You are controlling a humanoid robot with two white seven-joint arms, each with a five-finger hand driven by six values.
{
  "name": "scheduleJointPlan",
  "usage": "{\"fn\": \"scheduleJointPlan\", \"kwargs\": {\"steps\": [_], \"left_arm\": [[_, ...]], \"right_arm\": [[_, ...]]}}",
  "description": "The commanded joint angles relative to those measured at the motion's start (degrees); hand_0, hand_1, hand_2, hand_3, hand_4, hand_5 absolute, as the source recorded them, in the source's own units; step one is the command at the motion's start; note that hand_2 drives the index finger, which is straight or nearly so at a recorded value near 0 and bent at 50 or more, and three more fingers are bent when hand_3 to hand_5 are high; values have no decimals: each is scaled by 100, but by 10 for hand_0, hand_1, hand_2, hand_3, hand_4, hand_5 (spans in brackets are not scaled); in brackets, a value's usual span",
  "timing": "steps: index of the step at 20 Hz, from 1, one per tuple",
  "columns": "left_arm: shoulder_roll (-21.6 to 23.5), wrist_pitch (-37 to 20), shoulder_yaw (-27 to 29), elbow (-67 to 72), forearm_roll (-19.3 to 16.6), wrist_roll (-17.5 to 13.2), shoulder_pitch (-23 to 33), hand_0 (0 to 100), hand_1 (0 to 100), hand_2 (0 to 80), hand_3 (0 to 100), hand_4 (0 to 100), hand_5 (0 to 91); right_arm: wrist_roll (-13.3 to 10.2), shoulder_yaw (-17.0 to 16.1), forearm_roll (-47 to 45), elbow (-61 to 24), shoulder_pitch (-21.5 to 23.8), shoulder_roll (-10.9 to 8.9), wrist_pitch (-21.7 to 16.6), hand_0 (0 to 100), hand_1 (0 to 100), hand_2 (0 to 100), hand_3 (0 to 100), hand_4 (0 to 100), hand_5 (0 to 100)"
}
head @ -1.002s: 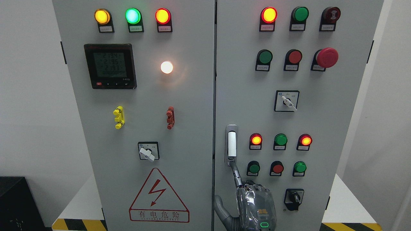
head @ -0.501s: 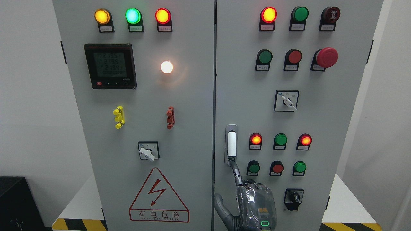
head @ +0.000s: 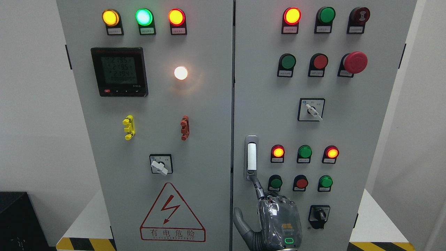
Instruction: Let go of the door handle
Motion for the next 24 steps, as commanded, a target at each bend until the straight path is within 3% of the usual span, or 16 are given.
{"fn": "scheduleJointPlan", "kwargs": {"steps": [1,17,22,24], "left_arm": [[0,-5,0,0,0,-2,0,0,0,44,106,5,0],[0,4,0,0,0,-2,0,0,0,44,105,4,0],[0,4,0,0,0,-2,0,0,0,45,105,4,0],[0,-5,0,0,0,-2,0,0,0,44,105,4,0]], "right_arm": [[-41,-1,-11,-144,-2,0,-18,407,261,169,788,734,714],[-67,34,-20,-354,33,0,-45,381,317,195,778,729,714],[-67,43,-29,-574,165,0,-176,388,325,239,776,727,708],[-58,17,-29,-662,209,9,-203,399,329,325,780,722,706]]}}
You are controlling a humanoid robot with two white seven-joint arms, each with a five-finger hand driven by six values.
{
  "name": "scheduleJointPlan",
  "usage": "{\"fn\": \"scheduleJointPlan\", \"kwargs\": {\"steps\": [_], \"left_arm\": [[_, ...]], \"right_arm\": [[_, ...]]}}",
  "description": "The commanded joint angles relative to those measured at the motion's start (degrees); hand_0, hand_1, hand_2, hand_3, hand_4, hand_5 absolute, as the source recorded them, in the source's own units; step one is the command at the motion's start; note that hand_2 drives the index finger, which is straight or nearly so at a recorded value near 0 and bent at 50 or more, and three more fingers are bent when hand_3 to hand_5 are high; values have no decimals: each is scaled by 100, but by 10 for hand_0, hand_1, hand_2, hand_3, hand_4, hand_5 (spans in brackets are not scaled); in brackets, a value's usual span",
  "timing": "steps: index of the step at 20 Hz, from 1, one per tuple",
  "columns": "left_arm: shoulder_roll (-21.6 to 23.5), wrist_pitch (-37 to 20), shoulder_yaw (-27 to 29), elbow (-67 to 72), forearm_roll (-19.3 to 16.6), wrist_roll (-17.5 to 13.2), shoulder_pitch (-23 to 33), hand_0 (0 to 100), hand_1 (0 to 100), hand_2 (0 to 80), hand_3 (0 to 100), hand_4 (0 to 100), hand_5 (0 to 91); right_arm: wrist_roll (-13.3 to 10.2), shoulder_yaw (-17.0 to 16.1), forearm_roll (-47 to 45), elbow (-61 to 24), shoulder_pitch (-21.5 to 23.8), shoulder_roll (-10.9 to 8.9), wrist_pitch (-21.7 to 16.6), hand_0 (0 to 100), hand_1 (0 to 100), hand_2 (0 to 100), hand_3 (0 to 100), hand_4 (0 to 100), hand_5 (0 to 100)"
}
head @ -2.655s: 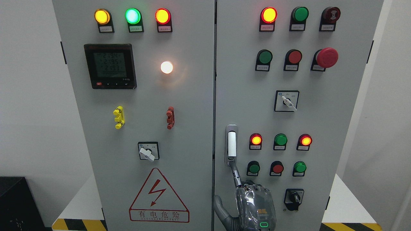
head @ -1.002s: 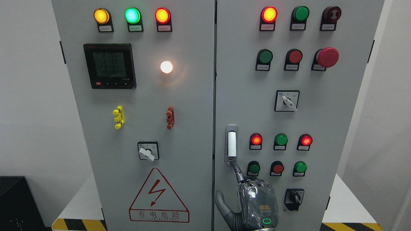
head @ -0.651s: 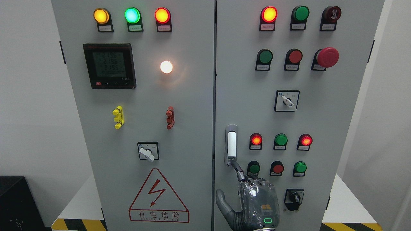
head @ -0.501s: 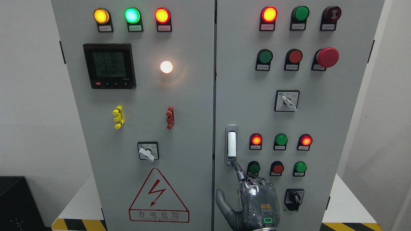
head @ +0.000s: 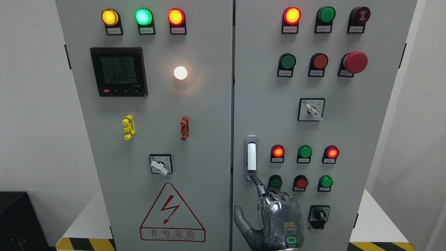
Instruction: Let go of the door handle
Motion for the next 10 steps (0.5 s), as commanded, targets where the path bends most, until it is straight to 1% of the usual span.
{"fn": "scheduleJointPlan", "kwargs": {"steps": [1,3,8,10], "left_arm": [[0,-9,0,0,0,-2,0,0,0,44,106,4,0],[0,-1,0,0,0,-2,0,0,0,44,107,5,0],[0,-9,0,0,0,-2,0,0,0,45,107,4,0],[0,-9,0,0,0,-2,0,0,0,44,107,4,0]], "right_arm": [[7,-10,-5,-382,123,7,-62,402,335,354,791,720,702],[16,-36,-5,-436,132,-2,-53,404,340,380,797,721,701],[42,-45,-5,-559,255,-2,-53,415,339,395,803,722,690],[51,-45,-5,-576,255,-2,-53,416,335,430,809,720,689]]}}
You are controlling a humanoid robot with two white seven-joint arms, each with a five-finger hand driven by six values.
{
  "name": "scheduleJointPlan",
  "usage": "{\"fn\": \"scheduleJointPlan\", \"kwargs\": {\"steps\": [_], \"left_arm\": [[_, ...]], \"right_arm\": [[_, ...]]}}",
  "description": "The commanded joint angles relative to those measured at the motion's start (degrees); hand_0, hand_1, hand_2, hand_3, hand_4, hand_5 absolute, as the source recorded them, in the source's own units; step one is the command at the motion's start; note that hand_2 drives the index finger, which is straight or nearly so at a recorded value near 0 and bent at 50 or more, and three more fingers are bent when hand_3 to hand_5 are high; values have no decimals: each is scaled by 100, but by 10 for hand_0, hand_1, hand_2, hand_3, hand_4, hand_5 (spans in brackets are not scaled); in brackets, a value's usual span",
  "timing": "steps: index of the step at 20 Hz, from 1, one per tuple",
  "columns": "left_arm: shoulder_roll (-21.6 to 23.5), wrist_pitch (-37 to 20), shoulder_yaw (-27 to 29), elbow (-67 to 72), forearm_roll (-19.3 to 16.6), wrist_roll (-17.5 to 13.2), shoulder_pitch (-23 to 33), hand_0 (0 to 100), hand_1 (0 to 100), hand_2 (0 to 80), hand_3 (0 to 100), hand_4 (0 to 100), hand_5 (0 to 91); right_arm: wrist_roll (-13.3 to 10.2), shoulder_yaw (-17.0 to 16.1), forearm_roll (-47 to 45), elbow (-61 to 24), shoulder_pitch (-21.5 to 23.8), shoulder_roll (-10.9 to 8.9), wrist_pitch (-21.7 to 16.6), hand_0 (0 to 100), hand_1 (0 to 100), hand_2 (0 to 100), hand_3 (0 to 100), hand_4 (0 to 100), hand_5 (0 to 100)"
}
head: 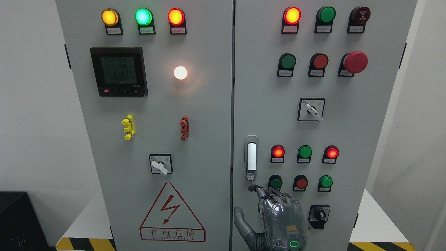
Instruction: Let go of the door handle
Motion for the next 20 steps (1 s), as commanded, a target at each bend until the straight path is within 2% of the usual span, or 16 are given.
{"fn": "scheduleJointPlan", "kwargs": {"steps": [1,5,13,16,20], "left_arm": [[0,-16,0,0,0,-2,0,0,0,44,107,4,0],[0,-7,0,0,0,-2,0,0,0,43,107,4,0],[0,-16,0,0,0,-2,0,0,0,45,107,4,0],[0,-16,0,0,0,-2,0,0,0,45,107,4,0],[0,-7,0,0,0,-2,0,0,0,45,106,4,0]], "right_arm": [[51,-22,-1,-295,81,-2,-4,414,335,445,818,718,689],[60,-57,-10,-330,81,-2,-4,371,340,508,864,715,681],[95,-145,-1,-418,46,-2,5,334,343,562,889,718,674],[261,-172,-1,-418,20,-2,40,332,337,591,911,723,671],[297,-180,8,-419,-41,-2,75,330,336,614,931,730,671]]}}
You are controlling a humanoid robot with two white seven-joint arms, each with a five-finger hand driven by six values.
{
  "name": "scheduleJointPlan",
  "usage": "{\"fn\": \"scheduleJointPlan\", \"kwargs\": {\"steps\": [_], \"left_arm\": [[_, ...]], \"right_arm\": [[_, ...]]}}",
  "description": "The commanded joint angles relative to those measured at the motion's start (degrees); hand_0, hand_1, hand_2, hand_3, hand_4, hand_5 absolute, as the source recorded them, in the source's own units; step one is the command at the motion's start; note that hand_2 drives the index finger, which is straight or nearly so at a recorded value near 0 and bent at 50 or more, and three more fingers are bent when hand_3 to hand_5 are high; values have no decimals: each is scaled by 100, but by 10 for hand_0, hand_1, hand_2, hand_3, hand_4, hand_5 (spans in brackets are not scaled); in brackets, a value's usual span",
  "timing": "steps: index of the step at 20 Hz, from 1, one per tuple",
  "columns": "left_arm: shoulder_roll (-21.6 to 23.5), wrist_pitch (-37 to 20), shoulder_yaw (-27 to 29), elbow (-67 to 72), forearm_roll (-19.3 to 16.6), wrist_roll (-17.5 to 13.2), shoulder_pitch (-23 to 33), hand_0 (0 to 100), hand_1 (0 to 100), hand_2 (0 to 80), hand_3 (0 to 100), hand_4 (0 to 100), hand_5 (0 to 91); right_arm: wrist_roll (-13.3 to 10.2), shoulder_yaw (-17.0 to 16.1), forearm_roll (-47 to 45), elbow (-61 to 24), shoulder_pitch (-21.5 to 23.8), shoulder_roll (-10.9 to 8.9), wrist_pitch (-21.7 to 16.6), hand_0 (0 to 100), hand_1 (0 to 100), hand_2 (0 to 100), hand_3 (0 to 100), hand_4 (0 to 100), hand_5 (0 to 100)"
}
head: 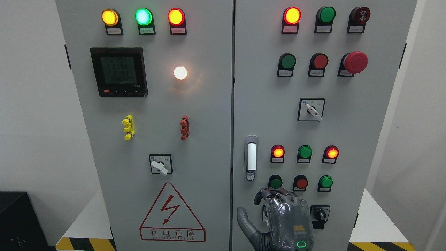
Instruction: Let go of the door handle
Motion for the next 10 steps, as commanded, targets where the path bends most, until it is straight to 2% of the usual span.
{"fn": "scheduleJointPlan", "kwargs": {"steps": [1,2,3,5,6,10], "left_arm": [[0,-3,0,0,0,-2,0,0,0,45,106,4,0],[0,-3,0,0,0,-2,0,0,0,45,106,4,0],[0,5,0,0,0,-2,0,0,0,44,106,5,0],[0,-3,0,0,0,-2,0,0,0,44,106,4,0],[0,-3,0,0,0,-2,0,0,0,44,107,4,0],[0,-3,0,0,0,-2,0,0,0,44,106,4,0]], "right_arm": [[60,-69,17,-69,-170,-1,31,331,334,617,935,730,672],[113,-78,35,-52,-250,-1,66,337,325,621,941,728,674],[278,-70,35,-52,-337,-1,162,336,317,625,945,728,677],[464,-61,61,-34,-487,-1,373,290,308,638,951,733,679],[465,-61,70,9,-531,-1,409,255,306,642,953,735,682],[473,-52,105,80,-646,-1,418,219,313,655,957,732,686]]}}
